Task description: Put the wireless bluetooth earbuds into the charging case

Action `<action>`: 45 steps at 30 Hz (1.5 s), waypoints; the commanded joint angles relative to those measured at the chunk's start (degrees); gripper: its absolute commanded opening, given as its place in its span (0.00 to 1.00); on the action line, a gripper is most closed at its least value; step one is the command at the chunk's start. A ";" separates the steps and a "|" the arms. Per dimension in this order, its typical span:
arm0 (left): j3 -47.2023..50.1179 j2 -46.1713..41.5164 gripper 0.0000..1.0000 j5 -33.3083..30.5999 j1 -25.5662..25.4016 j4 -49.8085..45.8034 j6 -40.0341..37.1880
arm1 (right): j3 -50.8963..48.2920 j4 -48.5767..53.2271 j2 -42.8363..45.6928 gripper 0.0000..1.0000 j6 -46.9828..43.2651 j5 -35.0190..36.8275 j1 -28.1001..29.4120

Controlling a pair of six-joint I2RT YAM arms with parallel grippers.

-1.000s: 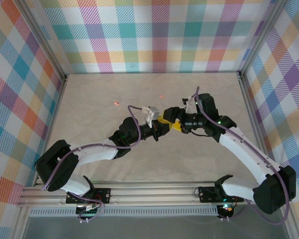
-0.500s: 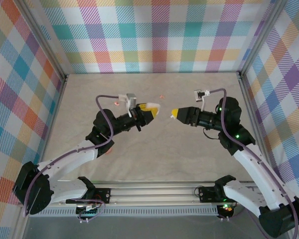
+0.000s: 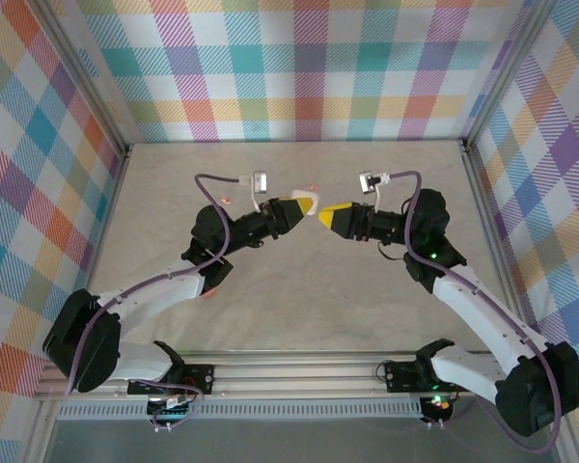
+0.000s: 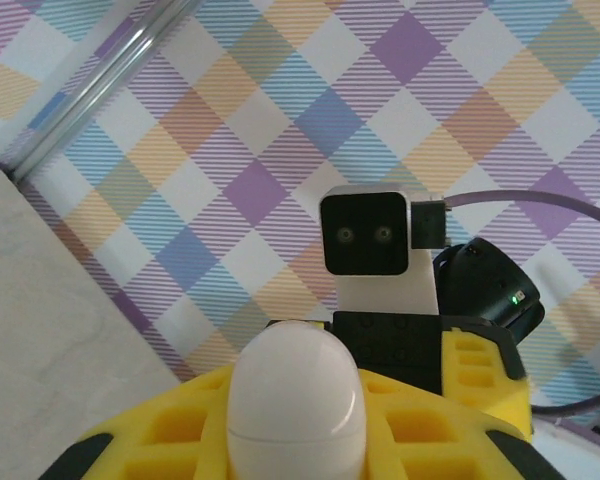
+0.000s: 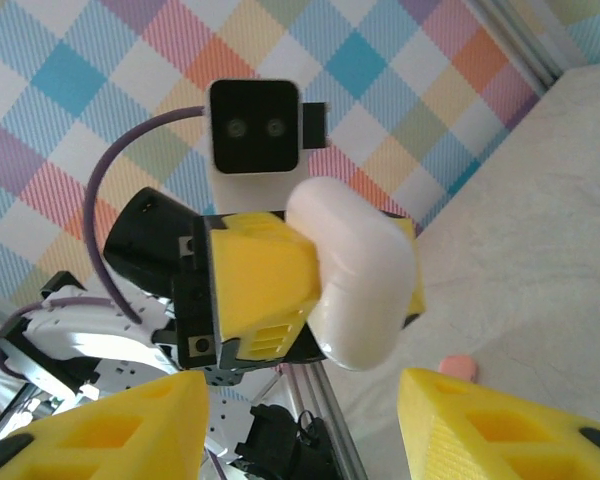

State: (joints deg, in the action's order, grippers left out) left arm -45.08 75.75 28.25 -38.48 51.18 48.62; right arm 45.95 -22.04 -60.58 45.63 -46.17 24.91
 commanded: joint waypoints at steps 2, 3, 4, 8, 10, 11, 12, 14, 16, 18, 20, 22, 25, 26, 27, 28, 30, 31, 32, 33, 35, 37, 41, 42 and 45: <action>-2.38 0.36 0.04 1.63 0.25 6.99 4.69 | 2.43 -2.70 -1.50 0.51 -0.98 -2.73 0.66; -2.37 0.45 0.04 1.72 0.20 7.17 4.99 | 2.62 -2.58 -1.88 0.51 -0.81 -2.78 0.67; -2.37 0.51 0.03 1.81 0.16 7.34 5.31 | 3.04 -2.13 -2.29 0.51 -0.65 -2.92 0.76; -2.00 0.73 0.03 2.67 0.07 8.76 6.46 | 3.97 -3.63 -3.87 0.50 1.62 -3.21 0.85; -2.13 1.02 0.03 3.02 -0.18 9.39 6.98 | 4.44 -5.41 -4.62 0.49 3.02 -3.61 1.02; -2.35 1.24 0.03 3.19 -0.24 9.63 7.29 | 4.74 -5.61 -4.89 0.49 3.29 -3.70 1.18; -2.70 1.47 0.03 3.50 -0.32 9.73 7.57 | 5.13 -5.65 -5.07 0.48 3.41 -3.68 1.33; -3.46 1.86 0.03 4.23 -0.50 9.65 7.72 | 5.72 -5.56 -5.51 0.47 3.48 -3.57 1.55; -4.10 2.04 0.03 4.79 -0.70 9.32 7.63 | 6.23 -5.62 -5.91 0.43 3.72 -3.49 1.63; -4.31 2.13 0.03 5.05 -0.81 8.78 7.49 | 6.78 -5.63 -6.29 0.37 3.94 -3.89 1.64; -4.45 2.21 0.03 5.24 -0.98 8.27 7.45 | 7.21 -5.07 -6.70 0.33 4.01 -4.49 1.66; -4.64 2.24 0.07 5.78 -1.16 7.43 7.21 | 7.27 -4.77 -6.80 0.27 3.95 -4.71 1.67; -4.51 1.98 0.15 6.79 -1.25 6.58 6.76 | 6.81 -4.22 -6.41 0.19 3.06 -4.75 1.64; -4.49 1.74 0.18 7.03 -1.28 6.27 6.52 | 6.70 -3.86 -6.16 0.17 2.62 -4.65 1.71; -4.35 1.48 0.23 7.17 -1.33 5.89 6.12 | 6.57 -3.24 -5.85 0.16 1.95 -4.55 1.69; -4.19 1.10 0.29 7.26 -1.28 5.34 5.67 | 6.28 -2.78 -5.49 0.16 1.21 -4.35 1.64; -4.13 0.23 0.37 7.50 -1.34 4.18 4.42 | 5.77 -1.86 -4.55 0.15 -0.37 -3.71 1.69; -4.21 -0.26 0.41 7.80 -1.34 3.42 3.74 | 5.53 -1.63 -4.09 0.15 -1.32 -3.42 1.64; -4.23 -0.63 0.45 7.94 -1.34 2.65 2.83 | 5.26 -1.51 -3.59 0.15 -2.02 -3.19 1.66; -4.16 -1.17 0.50 8.29 -1.33 1.86 1.95 | 4.99 -1.44 -3.18 0.14 -2.81 -3.05 1.71; -3.97 -2.22 0.56 8.64 -1.34 0.74 0.27 | 4.76 -0.90 -2.47 0.13 -4.37 -2.96 1.64; -3.75 -3.81 0.60 8.47 -1.25 -1.51 -1.84 | 4.96 0.80 -1.85 0.13 -6.12 -2.80 1.64; -3.00 -8.80 0.67 7.39 -0.23 -8.77 -8.41 | 5.02 5.58 -0.74 0.13 -10.86 -2.42 1.64; -2.84 -10.17 0.67 7.64 0.13 -10.97 -10.18 | 4.84 6.26 -0.55 0.13 -12.46 -2.56 1.64; -2.20 -13.18 0.68 9.38 1.10 -15.24 -13.73 | 4.74 8.45 -0.92 0.13 -17.03 -4.73 1.64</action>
State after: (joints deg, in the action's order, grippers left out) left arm -47.70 65.67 35.55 -38.33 40.16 41.50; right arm 51.31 -17.41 -62.06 35.31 -49.76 26.59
